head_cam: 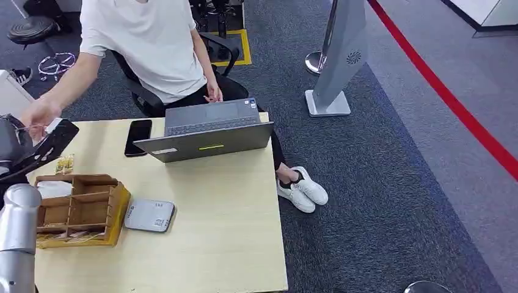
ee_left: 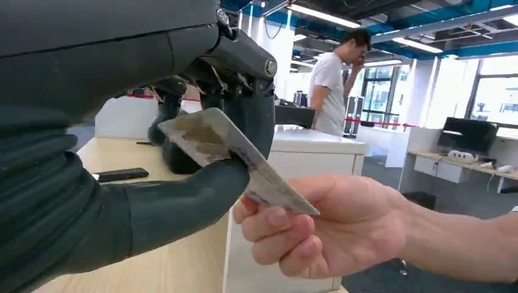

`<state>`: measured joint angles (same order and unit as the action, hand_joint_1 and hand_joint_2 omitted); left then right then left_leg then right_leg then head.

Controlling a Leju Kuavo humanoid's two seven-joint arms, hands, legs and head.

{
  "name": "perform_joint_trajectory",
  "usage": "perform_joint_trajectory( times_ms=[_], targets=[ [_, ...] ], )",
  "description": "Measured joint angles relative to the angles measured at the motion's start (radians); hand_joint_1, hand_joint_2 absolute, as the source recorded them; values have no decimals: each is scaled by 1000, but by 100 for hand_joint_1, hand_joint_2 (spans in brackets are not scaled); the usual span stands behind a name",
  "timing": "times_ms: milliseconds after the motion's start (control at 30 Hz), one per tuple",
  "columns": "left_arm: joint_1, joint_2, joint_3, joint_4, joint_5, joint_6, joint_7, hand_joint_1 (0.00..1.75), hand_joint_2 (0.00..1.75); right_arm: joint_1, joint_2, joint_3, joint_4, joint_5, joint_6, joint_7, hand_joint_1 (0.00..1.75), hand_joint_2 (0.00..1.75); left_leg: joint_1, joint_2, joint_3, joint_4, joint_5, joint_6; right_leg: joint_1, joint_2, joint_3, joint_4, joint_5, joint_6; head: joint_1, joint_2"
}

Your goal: Pass the card to the sensor for recognition and then transmit it.

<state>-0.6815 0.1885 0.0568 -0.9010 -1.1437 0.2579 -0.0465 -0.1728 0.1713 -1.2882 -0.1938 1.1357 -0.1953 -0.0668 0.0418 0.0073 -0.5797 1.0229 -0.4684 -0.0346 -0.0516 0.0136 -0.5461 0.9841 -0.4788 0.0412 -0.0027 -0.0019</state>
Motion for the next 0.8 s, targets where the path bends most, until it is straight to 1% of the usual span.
perform_joint_trajectory(
  times_ms=[233, 367, 467, 533, 600, 700, 733, 800],
  targets=[
    [15, -1, -17, 0, -10, 18, -9, 175, 175, 0, 0, -8, 0, 2, -2, 1, 0, 0, 0, 0, 0, 0, 0, 0, 0, 0, 0, 0, 0, 0, 0, 0],
    [25, -5, -24, 0, -10, 42, -12, 175, 175, 0, 0, -10, 0, 2, -2, 1, 0, 0, 0, 0, 0, 0, 0, 0, 0, 0, 0, 0, 0, 0, 0, 0],
    [48, -8, -32, -20, -8, 66, -29, 175, 175, 1, 0, -10, 0, 1, -2, 1, 0, 0, 0, 0, 0, 0, 0, 0, 0, 0, 0, 0, 0, 0, 0, 0],
    [89, -19, -47, -76, -5, 88, -49, 175, 175, 3, 0, -14, 0, -5, -3, -2, 0, 0, 0, 0, 0, 0, 0, 0, 0, 0, 0, 0, 0, 0, 0, 0],
    [148, -36, -64, -169, -8, 97, -41, 175, 175, 7, 0, -18, 0, -5, -3, -5, 0, 0, 0, 0, 0, 0, 0, 0, 0, 0, 0, 0, 0, 0, 0, 0],
    [200, -52, -78, -251, -10, 98, -32, 175, 175, 11, 0, -25, 0, -5, -3, -5, 0, 0, 0, 0, -1, 0, -1, 0, 0, 0, -1, -1, 0, 0, 0, 0],
    [214, -55, -84, -278, -7, 102, -39, 175, 175, 12, -1, -27, 0, -7, -4, -5, 0, 0, 0, 0, -1, 0, -1, 0, 0, 0, -1, -1, 0, 0, 0, 0],
    [262, -67, -101, -354, -4, 129, -72, 175, 175, 16, -1, -35, 0, -20, -8, -10, 0, 0, 0, 0, -1, 0, -1, 0, 0, -1, -1, -1, 0, 0, -1, 0]
  ],
)
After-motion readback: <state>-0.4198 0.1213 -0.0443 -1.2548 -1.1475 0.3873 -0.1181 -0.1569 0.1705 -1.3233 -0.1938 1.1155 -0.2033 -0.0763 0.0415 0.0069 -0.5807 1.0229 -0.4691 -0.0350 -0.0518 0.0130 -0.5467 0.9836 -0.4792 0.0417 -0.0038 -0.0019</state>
